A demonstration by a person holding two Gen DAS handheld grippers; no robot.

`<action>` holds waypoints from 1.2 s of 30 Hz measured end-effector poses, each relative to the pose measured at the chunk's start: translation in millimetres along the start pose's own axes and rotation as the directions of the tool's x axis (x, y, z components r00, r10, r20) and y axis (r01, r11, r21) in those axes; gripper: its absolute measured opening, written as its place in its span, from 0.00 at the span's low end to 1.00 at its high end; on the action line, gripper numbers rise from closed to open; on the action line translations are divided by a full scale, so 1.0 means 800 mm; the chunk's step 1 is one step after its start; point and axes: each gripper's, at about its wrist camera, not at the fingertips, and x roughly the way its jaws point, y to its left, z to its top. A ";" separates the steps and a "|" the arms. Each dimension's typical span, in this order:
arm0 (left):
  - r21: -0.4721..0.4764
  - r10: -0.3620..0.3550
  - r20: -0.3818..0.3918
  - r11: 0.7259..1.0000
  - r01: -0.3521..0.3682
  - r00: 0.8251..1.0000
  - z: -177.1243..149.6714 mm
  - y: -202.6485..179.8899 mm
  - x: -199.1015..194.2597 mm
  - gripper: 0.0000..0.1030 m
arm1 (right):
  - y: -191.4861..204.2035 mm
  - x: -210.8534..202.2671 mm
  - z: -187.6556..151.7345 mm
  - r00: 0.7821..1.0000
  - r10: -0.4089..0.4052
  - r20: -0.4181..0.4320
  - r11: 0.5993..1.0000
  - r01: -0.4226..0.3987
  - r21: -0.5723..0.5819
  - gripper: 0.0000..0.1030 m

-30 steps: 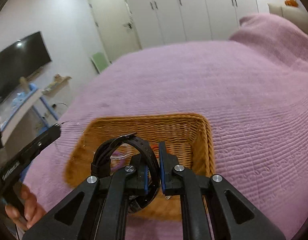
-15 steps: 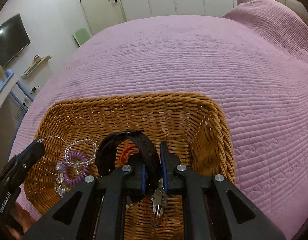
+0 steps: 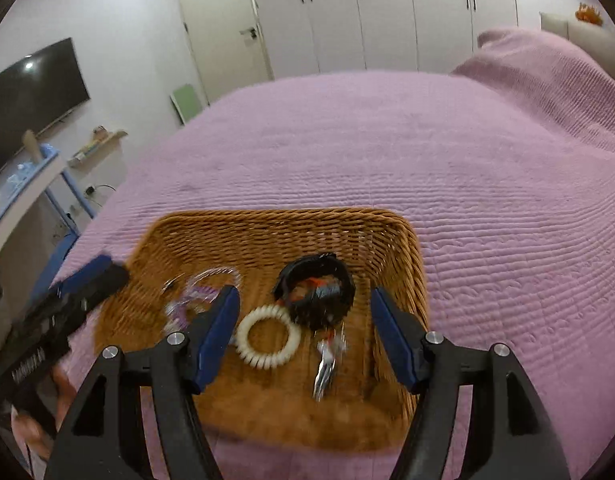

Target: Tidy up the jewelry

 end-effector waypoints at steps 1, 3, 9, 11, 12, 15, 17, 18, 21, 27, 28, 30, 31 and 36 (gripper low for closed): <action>0.013 0.000 0.013 1.000 0.000 1.000 0.002 -0.010 -0.013 0.61 | 0.000 -0.014 -0.008 1.000 -0.005 0.014 1.000 0.005 -0.017 0.68; 0.039 0.017 0.041 0.999 -0.019 0.999 0.001 -0.031 -0.042 0.62 | 0.014 -0.046 -0.016 0.999 -0.025 0.044 0.998 0.028 -0.056 0.68; 0.104 0.076 0.111 0.991 -0.088 0.991 -0.031 -0.085 -0.142 0.74 | 0.052 -0.152 -0.086 0.970 -0.109 0.219 0.983 0.138 -0.123 0.69; 0.096 0.090 0.119 0.990 -0.102 0.989 -0.050 -0.092 -0.174 0.75 | 0.058 -0.168 -0.108 0.957 -0.161 0.243 0.975 0.193 -0.114 0.69; 0.093 0.107 0.125 0.989 -0.119 0.986 -0.059 -0.094 -0.186 0.76 | 0.060 -0.176 -0.122 0.946 -0.191 0.264 0.969 0.225 -0.105 0.69; 0.095 0.166 0.154 0.979 -0.182 0.974 -0.075 -0.092 -0.204 0.77 | 0.055 -0.195 -0.146 0.923 -0.221 0.314 0.966 0.252 -0.059 0.69; 0.098 0.207 0.170 0.969 -0.225 0.964 -0.090 -0.087 -0.200 0.77 | 0.050 -0.202 -0.161 0.907 -0.235 0.349 0.965 0.260 -0.025 0.69; 0.084 0.221 0.164 0.968 -0.236 0.962 -0.097 -0.084 -0.195 0.77 | 0.046 -0.204 -0.169 0.899 -0.241 0.365 0.966 0.259 -0.002 0.69; 0.025 0.224 0.146 0.973 -0.230 0.964 -0.133 -0.063 -0.179 0.77 | 0.035 -0.196 -0.189 0.904 -0.219 0.367 0.975 0.218 0.045 0.70; 0.061 0.260 0.128 0.961 -0.269 0.957 -0.151 -0.060 -0.153 0.77 | 0.033 -0.177 -0.204 0.910 -0.216 0.355 0.976 0.213 0.049 0.70; 0.054 0.266 0.115 0.960 -0.273 0.957 -0.153 -0.056 -0.148 0.77 | 0.035 -0.175 -0.204 0.905 -0.224 0.362 0.974 0.223 0.045 0.70; 0.035 0.259 0.083 0.964 -0.262 0.962 -0.156 -0.046 -0.142 0.77 | 0.036 -0.169 -0.208 0.903 -0.224 0.366 0.974 0.223 0.046 0.70; 0.029 0.255 0.080 0.966 -0.258 0.964 -0.156 -0.045 -0.141 0.77 | 0.036 -0.165 -0.209 0.904 -0.225 0.363 0.974 0.224 0.045 0.70; 0.044 0.260 0.090 0.963 -0.265 0.961 -0.157 -0.051 -0.142 0.77 | 0.034 -0.150 -0.211 0.916 -0.220 0.335 0.975 0.221 0.035 0.70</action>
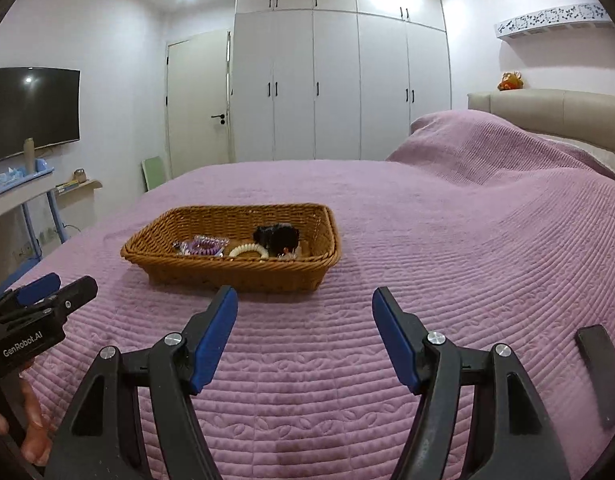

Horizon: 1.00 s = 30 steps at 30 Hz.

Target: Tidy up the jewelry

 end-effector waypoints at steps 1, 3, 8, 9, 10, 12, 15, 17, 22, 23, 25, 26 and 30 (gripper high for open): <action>0.008 0.002 0.000 1.000 -0.002 1.000 0.000 -0.003 -0.001 0.77 | -0.001 0.001 -0.001 1.000 0.000 -0.003 1.000 0.000 0.002 0.71; 0.021 0.000 0.005 1.000 0.000 1.000 -0.001 -0.007 -0.001 0.77 | -0.002 0.003 -0.004 1.000 -0.001 -0.007 1.000 0.001 0.007 0.73; 0.013 0.007 -0.004 1.000 -0.007 1.000 0.000 -0.004 -0.001 0.77 | -0.005 0.004 -0.005 1.000 -0.002 -0.008 1.000 0.003 0.021 0.75; 0.008 0.006 -0.004 1.000 -0.006 1.000 -0.001 -0.002 -0.001 0.77 | -0.007 0.005 -0.005 1.000 -0.003 -0.010 1.000 0.003 0.026 0.76; 0.005 0.006 -0.003 1.000 -0.006 1.000 -0.001 -0.001 -0.001 0.77 | -0.009 0.006 -0.005 1.000 -0.002 -0.012 0.999 0.002 0.033 0.76; 0.003 0.003 -0.003 1.000 -0.003 1.000 0.000 0.000 -0.001 0.77 | -0.012 0.007 -0.006 1.000 0.003 -0.016 0.999 -0.003 0.044 0.76; 0.007 0.000 -0.006 1.000 0.000 1.000 -0.001 -0.001 0.000 0.77 | -0.014 0.011 -0.007 1.000 0.005 -0.026 0.999 -0.004 0.053 0.76; 0.011 0.000 -0.007 1.000 0.000 1.000 -0.001 -0.002 0.001 0.77 | -0.014 0.013 -0.007 0.999 0.005 -0.032 0.999 -0.004 0.051 0.76; 0.008 -0.001 -0.010 1.000 0.001 1.000 -0.001 -0.002 0.000 0.77 | -0.008 0.010 -0.007 1.000 -0.010 -0.020 1.000 0.011 0.029 0.76; 0.007 -0.002 -0.011 1.000 0.002 1.000 -0.001 -0.002 0.001 0.77 | -0.006 0.010 -0.007 1.000 -0.015 -0.017 1.000 0.016 0.023 0.78; 0.007 -0.002 -0.011 1.000 0.002 1.000 -0.001 -0.001 0.001 0.77 | -0.005 0.010 -0.007 1.000 -0.022 -0.013 1.000 0.022 0.016 0.83; 0.008 -0.002 -0.013 1.000 0.002 1.000 -0.001 -0.002 0.001 0.77 | -0.004 0.009 -0.008 1.000 -0.023 -0.013 1.000 0.023 0.016 0.83; 0.012 0.004 -0.016 1.000 -0.003 1.000 -0.002 -0.003 0.001 0.77 | -0.004 0.010 -0.008 1.000 -0.023 -0.017 1.000 0.023 0.019 0.83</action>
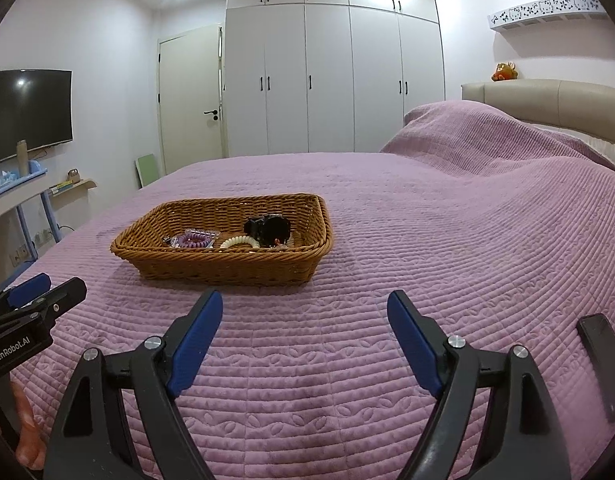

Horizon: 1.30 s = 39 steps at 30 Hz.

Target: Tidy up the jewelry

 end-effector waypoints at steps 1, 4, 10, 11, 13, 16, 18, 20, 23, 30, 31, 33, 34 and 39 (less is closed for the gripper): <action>0.000 0.000 0.000 1.000 0.000 1.000 0.000 0.000 0.000 0.77 | 0.000 0.000 0.000 1.000 0.001 -0.001 1.000 -0.001 0.001 0.83; 0.000 0.001 -0.001 1.000 -0.001 1.000 0.000 0.000 0.000 0.77 | 0.001 0.000 0.001 1.000 0.002 -0.003 1.000 -0.002 0.000 0.83; 0.000 0.000 -0.001 1.000 0.000 1.000 0.000 0.000 -0.001 0.77 | 0.002 0.000 0.002 1.000 -0.006 0.000 1.000 0.006 -0.003 0.83; 0.000 0.002 0.000 1.000 -0.002 1.000 0.000 0.000 -0.001 0.77 | 0.002 0.001 0.002 1.000 -0.005 -0.001 1.000 0.005 -0.002 0.83; 0.001 0.004 0.001 1.000 -0.004 1.000 0.000 -0.001 -0.002 0.77 | 0.001 0.001 0.001 1.000 -0.003 -0.004 1.000 0.003 0.001 0.83; 0.004 0.006 -0.001 1.000 -0.006 1.000 -0.001 -0.002 -0.001 0.77 | 0.001 0.002 0.001 1.000 -0.003 -0.004 1.000 0.003 0.000 0.83; 0.005 0.006 0.000 1.000 -0.006 1.000 -0.001 -0.001 -0.002 0.77 | 0.002 0.003 0.000 1.000 -0.004 -0.004 1.000 0.004 -0.002 0.83; 0.004 0.005 -0.001 1.000 -0.005 1.000 -0.001 -0.001 -0.001 0.77 | 0.002 0.003 0.000 1.000 -0.005 -0.004 1.000 0.005 -0.004 0.83; 0.005 0.005 -0.001 1.000 -0.005 1.000 -0.001 -0.001 -0.001 0.77 | 0.001 0.003 0.000 1.000 -0.005 -0.004 1.000 0.005 -0.004 0.83; 0.010 0.006 -0.002 1.000 -0.006 1.000 -0.001 -0.003 -0.002 0.77 | 0.001 0.004 0.000 1.000 -0.003 -0.009 1.000 0.003 -0.002 0.83; 0.011 0.007 -0.002 1.000 -0.007 1.000 -0.002 -0.003 -0.002 0.77 | 0.001 0.004 0.000 1.000 -0.004 -0.009 1.000 0.004 -0.002 0.83; 0.013 0.007 -0.002 1.000 -0.007 1.000 -0.002 -0.004 -0.002 0.77 | 0.001 0.004 0.000 1.000 -0.004 -0.010 1.000 0.004 -0.003 0.83; 0.014 0.007 -0.002 1.000 -0.007 1.000 -0.002 -0.004 -0.002 0.77 | 0.001 0.004 0.000 1.000 -0.004 -0.009 1.000 0.004 -0.003 0.83; 0.014 0.008 -0.002 1.000 -0.008 1.000 -0.002 -0.005 -0.002 0.77 | 0.001 0.004 0.000 1.000 -0.004 -0.011 1.000 0.004 -0.002 0.83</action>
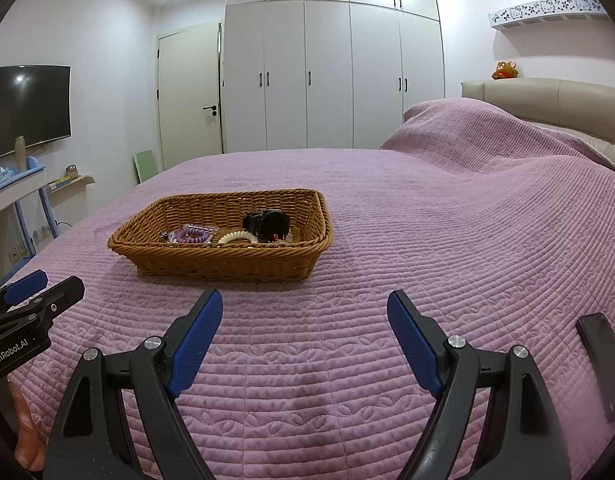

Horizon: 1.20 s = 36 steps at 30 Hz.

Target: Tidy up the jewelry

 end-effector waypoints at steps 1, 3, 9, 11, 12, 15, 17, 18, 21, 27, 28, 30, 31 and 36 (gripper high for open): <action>0.001 0.001 0.001 1.000 -0.001 1.000 0.000 0.000 0.000 0.77 | 0.000 0.000 0.000 1.000 0.000 0.000 1.000 0.000 0.000 0.83; 0.004 0.000 0.000 1.000 0.000 1.000 0.000 0.000 0.000 0.77 | 0.000 0.000 -0.001 1.000 0.001 -0.002 1.000 -0.001 0.000 0.83; 0.011 0.001 0.000 1.000 -0.001 1.000 0.000 0.000 0.000 0.77 | 0.000 0.002 -0.001 1.000 0.002 -0.006 1.000 -0.002 -0.002 0.83; 0.010 0.001 0.000 1.000 -0.001 1.000 0.000 0.000 0.000 0.77 | 0.000 0.003 -0.001 1.000 0.002 -0.008 1.000 -0.002 -0.002 0.83; 0.010 0.001 0.000 1.000 -0.001 1.000 0.000 0.000 0.000 0.77 | -0.001 0.002 -0.002 1.000 0.003 -0.008 1.000 -0.003 -0.001 0.83; 0.011 -0.001 0.001 1.000 0.001 1.000 0.000 0.000 0.000 0.77 | 0.000 0.004 -0.002 1.000 0.003 -0.011 1.000 -0.003 -0.002 0.83; 0.013 -0.003 0.001 1.000 0.003 1.000 0.000 0.000 0.000 0.77 | 0.000 0.006 -0.001 1.000 0.005 -0.015 1.000 -0.005 -0.001 0.83; 0.016 0.003 -0.001 1.000 -0.003 1.000 0.000 0.000 0.000 0.77 | -0.001 0.006 -0.001 1.000 0.006 -0.015 1.000 -0.006 0.001 0.83; 0.024 0.007 -0.003 1.000 -0.007 1.000 0.000 -0.001 0.001 0.77 | -0.002 0.007 -0.001 1.000 0.007 -0.018 1.000 -0.007 0.003 0.83; 0.026 0.006 -0.006 1.000 -0.006 1.000 0.001 0.002 0.002 0.77 | -0.003 0.007 -0.001 1.000 0.007 -0.019 1.000 -0.007 0.002 0.83; 0.026 0.006 -0.005 1.000 -0.006 1.000 0.002 0.002 0.002 0.77 | -0.002 0.007 -0.001 1.000 0.007 -0.018 1.000 -0.007 0.003 0.83; 0.028 0.006 -0.005 1.000 -0.006 1.000 0.002 0.002 0.002 0.77 | -0.003 0.006 -0.001 1.000 0.008 -0.018 1.000 -0.008 0.004 0.83; 0.029 0.006 -0.005 1.000 -0.006 1.000 0.002 0.002 0.002 0.77 | -0.002 0.007 -0.001 1.000 0.007 -0.018 1.000 -0.007 0.003 0.83; 0.041 0.005 0.002 0.999 -0.005 1.000 0.003 0.002 0.001 0.77 | -0.003 0.007 -0.001 1.000 0.007 -0.018 1.000 -0.007 0.003 0.83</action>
